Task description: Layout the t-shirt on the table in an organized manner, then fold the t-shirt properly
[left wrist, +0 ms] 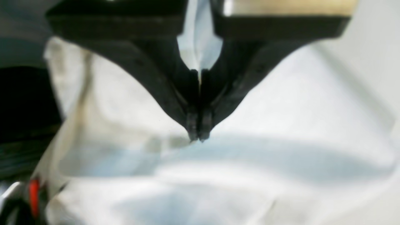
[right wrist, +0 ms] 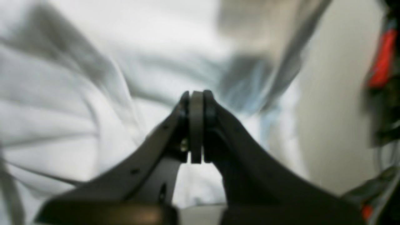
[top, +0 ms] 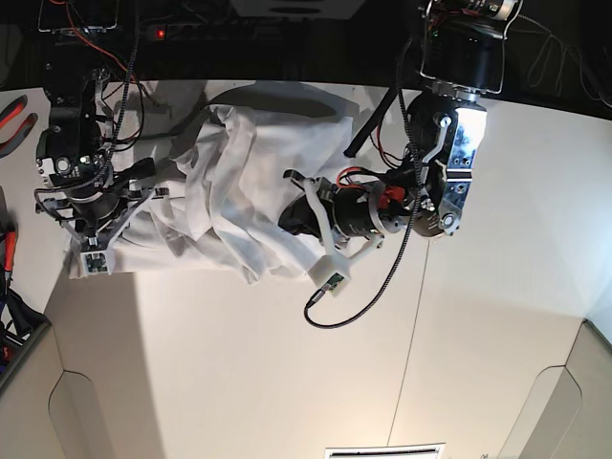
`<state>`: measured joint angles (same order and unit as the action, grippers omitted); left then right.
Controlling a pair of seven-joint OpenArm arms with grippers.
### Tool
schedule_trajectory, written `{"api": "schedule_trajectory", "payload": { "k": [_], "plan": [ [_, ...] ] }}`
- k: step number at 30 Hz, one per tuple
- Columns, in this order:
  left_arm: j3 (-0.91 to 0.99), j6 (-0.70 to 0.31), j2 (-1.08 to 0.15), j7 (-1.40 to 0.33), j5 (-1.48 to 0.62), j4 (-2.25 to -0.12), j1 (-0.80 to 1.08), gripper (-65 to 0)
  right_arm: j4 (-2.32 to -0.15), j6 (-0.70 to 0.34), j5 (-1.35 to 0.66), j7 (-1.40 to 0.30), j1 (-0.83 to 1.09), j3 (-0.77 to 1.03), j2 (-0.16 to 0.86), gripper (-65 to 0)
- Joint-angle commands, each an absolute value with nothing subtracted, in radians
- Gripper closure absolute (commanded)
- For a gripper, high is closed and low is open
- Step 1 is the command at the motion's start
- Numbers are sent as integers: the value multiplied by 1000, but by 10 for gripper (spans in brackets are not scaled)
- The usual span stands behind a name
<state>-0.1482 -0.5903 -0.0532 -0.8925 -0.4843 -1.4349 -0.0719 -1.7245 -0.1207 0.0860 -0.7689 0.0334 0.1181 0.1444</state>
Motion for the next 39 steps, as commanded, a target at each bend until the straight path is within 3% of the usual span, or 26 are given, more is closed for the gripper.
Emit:
{"api": "schedule_trajectory", "payload": {
  "k": [1, 4, 7, 16, 24, 33, 39],
  "plan": [
    [-145, -595, -71, -879, -504, -1452, -82, 0, -1775, -119, 77, -756, 18, 123, 152, 0],
    [-145, -594, -109, -877, -488, -1452, -64, 0, -1852, -140, -34, -757, 19, 123, 151, 0],
    [-145, -539, -136, -843, -470, -1452, -49, 0, -1874, -235, -196, -767, 20, 122, 134, 0],
    [-146, -517, -127, -811, -470, -1450, -39, 0, -1874, -419, -458, -848, 26, 122, -14, 0],
    [-146, -517, -128, -785, -465, -1435, -19, 0, -1861, -426, -440, -871, 69, 100, -33, 0],
    [-146, -517, -128, -764, -457, -1381, -19, 0, -1630, -423, -390, -781, 72, 97, -33, 0],
    [-146, -517, -130, -763, -405, -1380, -19, 0, -1607, -421, -298, -781, 42, 97, -2, 0]
  ]
}}
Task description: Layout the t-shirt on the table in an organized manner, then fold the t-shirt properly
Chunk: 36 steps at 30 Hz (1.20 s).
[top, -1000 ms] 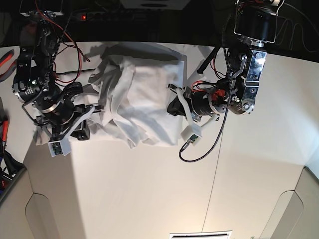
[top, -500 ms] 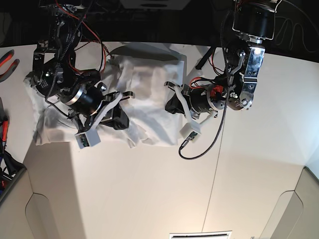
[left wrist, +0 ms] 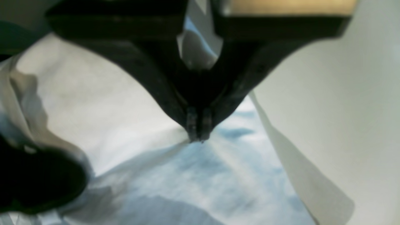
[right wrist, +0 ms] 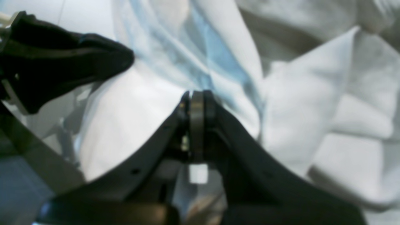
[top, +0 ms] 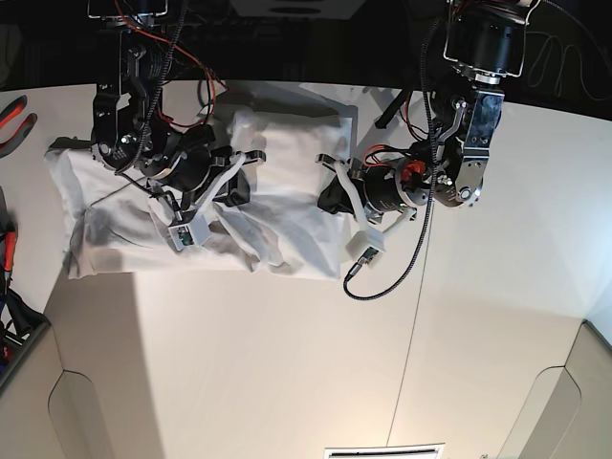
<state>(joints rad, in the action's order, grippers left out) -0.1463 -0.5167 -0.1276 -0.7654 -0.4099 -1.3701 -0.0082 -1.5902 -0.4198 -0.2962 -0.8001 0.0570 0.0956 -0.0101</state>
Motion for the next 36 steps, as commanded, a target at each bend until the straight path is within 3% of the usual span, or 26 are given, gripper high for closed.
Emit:
{"api": "schedule_trajectory", "payload": {
  "k": [1, 11, 16, 20, 22, 28, 32, 36],
  "plan": [
    [-146, -517, -130, -763, -398, -1381, -19, 0, -1607, -412, -285, -781, 34, 97, 7, 0],
    [-146, -516, -131, -763, -373, -1378, -18, 0, -1607, -359, -151, -771, -31, 99, 97, 0],
    [-146, -516, -131, -763, -373, -1378, -17, 0, -1606, -214, 15, -724, -60, 102, 133, 0],
    [-146, -516, -130, -759, -375, -1378, -17, 0, -1607, -160, 6, -722, -102, 114, 171, 0],
    [-146, -516, -130, -755, -377, -1378, -17, 0, -1614, -184, -65, -722, -119, 125, 171, 0],
    [-146, -516, -130, -755, -376, -1378, -17, 0, -1636, -446, -433, -710, -121, 124, 96, 0],
    [-146, -516, -130, -755, -377, -1378, -17, 0, -1628, -479, -434, -704, -121, 112, 7, 0],
    [-146, -516, -130, -756, -377, -1378, -17, 0, -1613, -463, -305, -667, -121, 75, -8, 0]
  ]
}}
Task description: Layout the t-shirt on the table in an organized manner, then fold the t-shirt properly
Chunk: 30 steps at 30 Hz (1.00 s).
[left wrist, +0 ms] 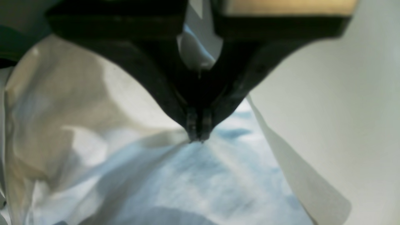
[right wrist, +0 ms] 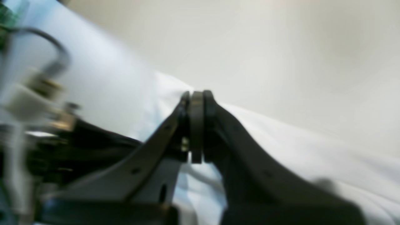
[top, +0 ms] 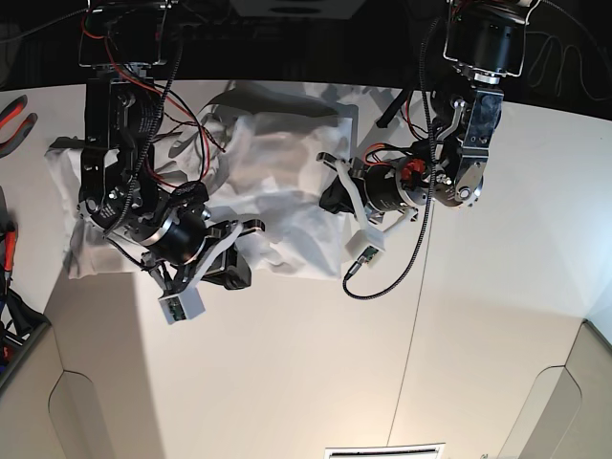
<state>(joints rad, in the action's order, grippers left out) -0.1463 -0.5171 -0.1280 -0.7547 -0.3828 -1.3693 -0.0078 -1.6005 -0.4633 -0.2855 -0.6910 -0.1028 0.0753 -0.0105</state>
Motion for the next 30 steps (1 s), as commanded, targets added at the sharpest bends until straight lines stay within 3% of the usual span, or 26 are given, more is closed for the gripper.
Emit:
{"api": "schedule_trajectory", "payload": {
  "k": [1, 11, 23, 26, 30],
  "plan": [
    [-146, -516, -130, -756, -377, -1378, -17, 0, -1605, -448, -264, -653, -121, 67, -8, 0],
    [-146, -516, -130, -755, -381, -1378, -16, 0, -1294, -392, -175, -585, -205, 57, 20, 0],
    [-146, -516, -131, -756, -380, -1378, -17, 0, -1268, -135, 73, -577, -289, 58, 91, 0],
    [-146, -516, -131, -756, -380, -1378, -16, 0, -1278, -150, 42, -634, -308, 59, 129, 0],
    [-146, -516, -130, -755, -380, -1378, -16, 0, -1369, -258, -95, -682, -293, 82, 155, 0]
  ]
}}
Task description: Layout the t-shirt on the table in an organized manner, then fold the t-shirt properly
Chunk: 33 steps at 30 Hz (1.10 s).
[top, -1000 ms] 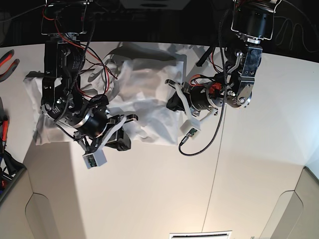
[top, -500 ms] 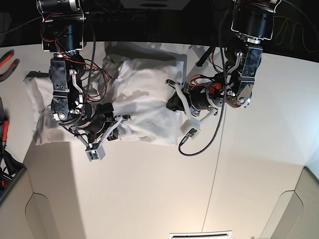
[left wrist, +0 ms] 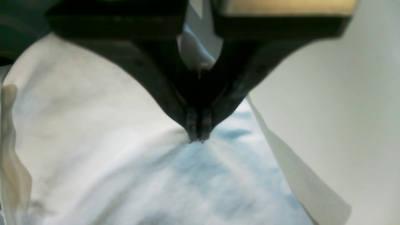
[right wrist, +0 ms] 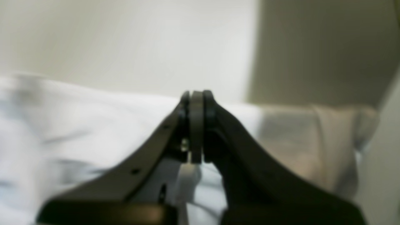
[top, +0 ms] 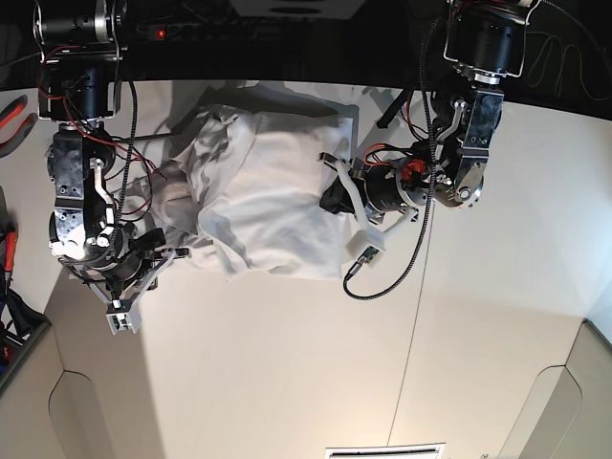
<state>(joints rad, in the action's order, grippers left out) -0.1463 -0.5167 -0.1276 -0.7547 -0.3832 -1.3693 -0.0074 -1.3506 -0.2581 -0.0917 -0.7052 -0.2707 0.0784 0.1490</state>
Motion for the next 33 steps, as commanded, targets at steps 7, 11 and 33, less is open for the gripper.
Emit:
{"api": "schedule_trajectory", "payload": {
  "k": [7, 11, 33],
  "plan": [
    [-146, -516, -130, -755, -380, -1378, -16, 0, -1766, -459, -481, -853, -115, 113, 136, 0],
    [-146, -516, -130, -755, -380, -1378, -17, 0, -1961, -538, -655, -925, 42, 108, 86, 0],
    [-146, -516, -130, -755, -380, -1378, -16, 0, -1914, -540, -459, -864, 369, -47, 39, 0]
  ]
}}
